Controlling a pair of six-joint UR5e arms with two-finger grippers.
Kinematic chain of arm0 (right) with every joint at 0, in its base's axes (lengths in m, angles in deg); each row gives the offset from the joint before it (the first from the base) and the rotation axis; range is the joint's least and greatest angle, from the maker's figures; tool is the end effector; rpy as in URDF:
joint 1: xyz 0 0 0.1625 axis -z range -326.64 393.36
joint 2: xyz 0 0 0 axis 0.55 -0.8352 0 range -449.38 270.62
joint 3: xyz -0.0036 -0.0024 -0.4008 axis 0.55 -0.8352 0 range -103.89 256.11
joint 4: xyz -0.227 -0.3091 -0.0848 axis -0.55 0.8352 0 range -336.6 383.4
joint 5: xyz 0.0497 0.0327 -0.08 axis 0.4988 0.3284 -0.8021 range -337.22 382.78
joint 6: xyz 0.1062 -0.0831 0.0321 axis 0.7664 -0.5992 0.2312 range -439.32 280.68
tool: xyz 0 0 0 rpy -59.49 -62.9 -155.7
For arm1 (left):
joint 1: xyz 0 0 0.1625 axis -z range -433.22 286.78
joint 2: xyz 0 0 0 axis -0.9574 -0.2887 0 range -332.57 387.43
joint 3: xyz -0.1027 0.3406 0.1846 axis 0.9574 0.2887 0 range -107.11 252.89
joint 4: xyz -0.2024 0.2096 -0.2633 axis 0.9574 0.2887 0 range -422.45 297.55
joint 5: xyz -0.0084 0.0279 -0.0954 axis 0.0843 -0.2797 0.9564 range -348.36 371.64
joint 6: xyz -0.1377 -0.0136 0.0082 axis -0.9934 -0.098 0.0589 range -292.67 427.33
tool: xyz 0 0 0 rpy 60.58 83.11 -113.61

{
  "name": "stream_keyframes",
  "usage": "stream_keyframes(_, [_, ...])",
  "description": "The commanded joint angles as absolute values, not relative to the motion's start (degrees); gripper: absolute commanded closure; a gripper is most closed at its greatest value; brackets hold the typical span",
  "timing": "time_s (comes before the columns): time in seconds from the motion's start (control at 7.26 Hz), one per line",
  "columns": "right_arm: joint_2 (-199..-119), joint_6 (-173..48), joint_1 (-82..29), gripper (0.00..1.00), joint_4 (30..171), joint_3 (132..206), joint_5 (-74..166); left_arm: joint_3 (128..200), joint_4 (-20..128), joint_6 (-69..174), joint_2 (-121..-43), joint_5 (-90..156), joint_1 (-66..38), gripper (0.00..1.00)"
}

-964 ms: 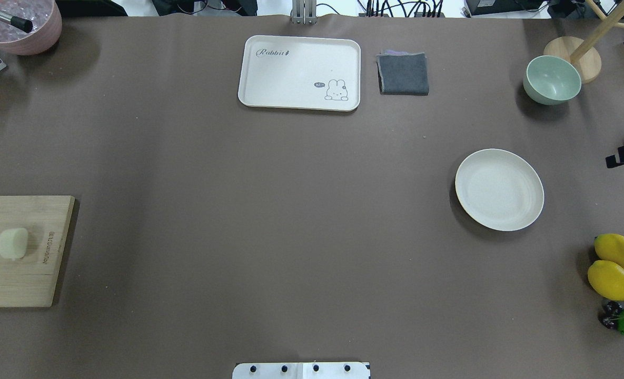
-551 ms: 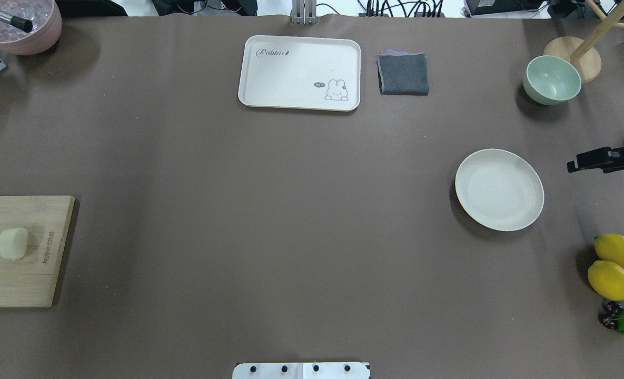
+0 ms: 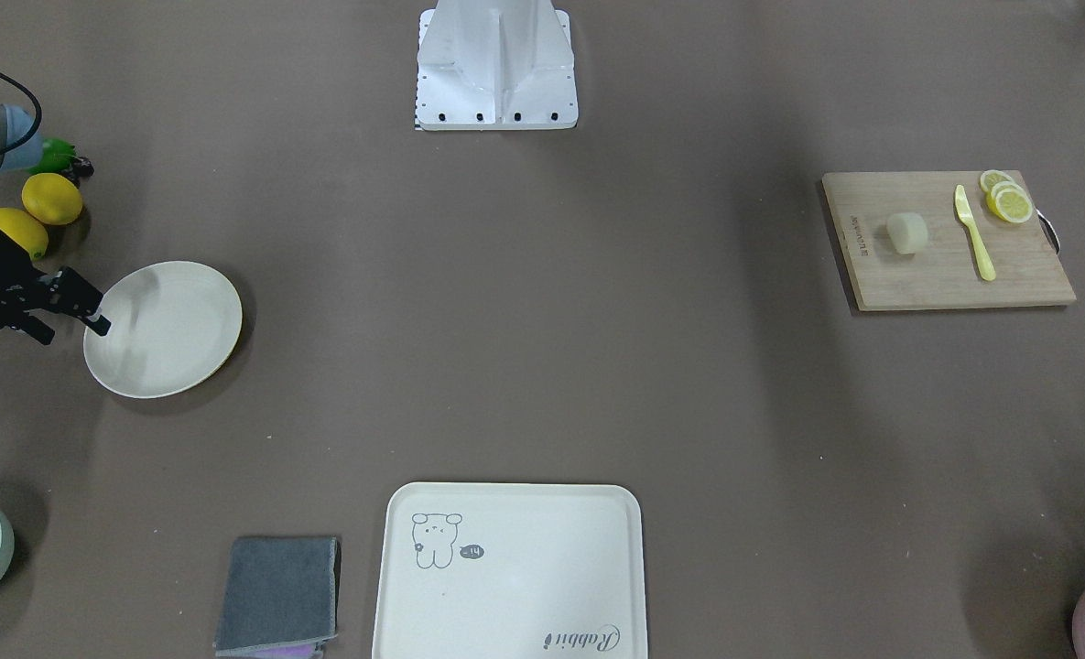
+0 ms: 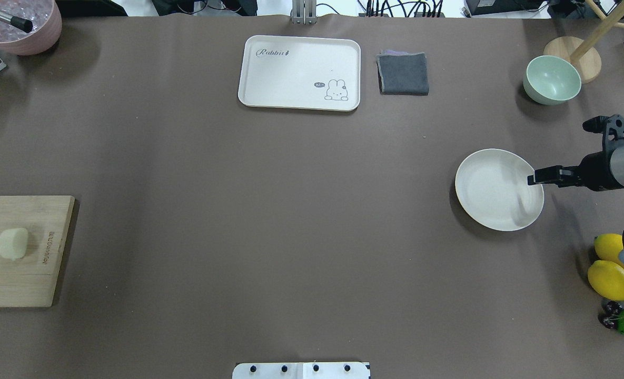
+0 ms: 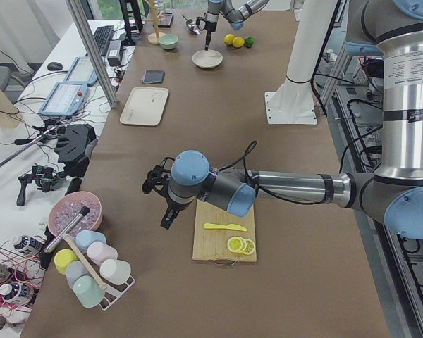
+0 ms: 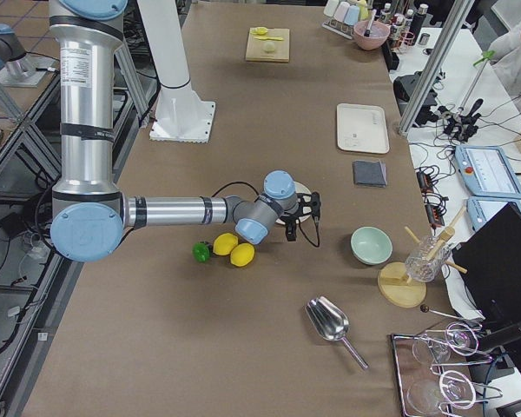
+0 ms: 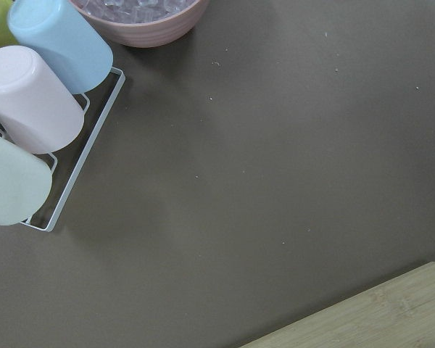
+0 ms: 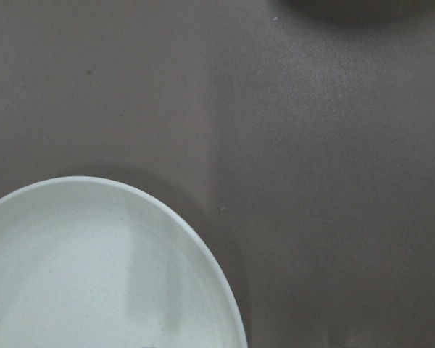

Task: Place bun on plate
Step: 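Reach the right gripper to the white round plate's rim and grasp it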

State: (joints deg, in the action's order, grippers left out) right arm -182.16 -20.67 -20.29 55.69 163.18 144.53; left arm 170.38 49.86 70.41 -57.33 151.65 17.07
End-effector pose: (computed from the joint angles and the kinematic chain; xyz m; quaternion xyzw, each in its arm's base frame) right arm -0.2491 -0.4405 0.5937 0.1036 -0.4770 0.0496 0.8714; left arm -0.0294 -0.4601 0.5867 0.2048 0.4072 0.1114 0.8831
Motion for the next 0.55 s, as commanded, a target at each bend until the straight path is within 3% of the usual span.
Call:
stream_keyframes(0.0, [-182.64, -19.99, -19.28, 0.36, 54.86, 163.30, 144.07, 170.45, 50.84, 70.32, -56.59, 151.65, 17.05, 0.02])
stream_keyframes(0.14, [-182.64, -19.90, -19.20, 0.72, 54.86, 163.73, 144.16, 170.37, 51.37, 70.32, -56.33, 151.65, 17.05, 0.02])
stream_keyframes(0.28, [-182.72, -19.99, -18.76, 0.92, 54.86, 163.74, 143.98, 170.45, 51.46, 70.32, -56.15, 151.65, 17.13, 0.02])
stream_keyframes(0.41, [-183.16, -19.99, -18.58, 0.96, 54.77, 163.82, 144.07, 170.37, 51.46, 70.32, -56.06, 151.65, 17.05, 0.02])
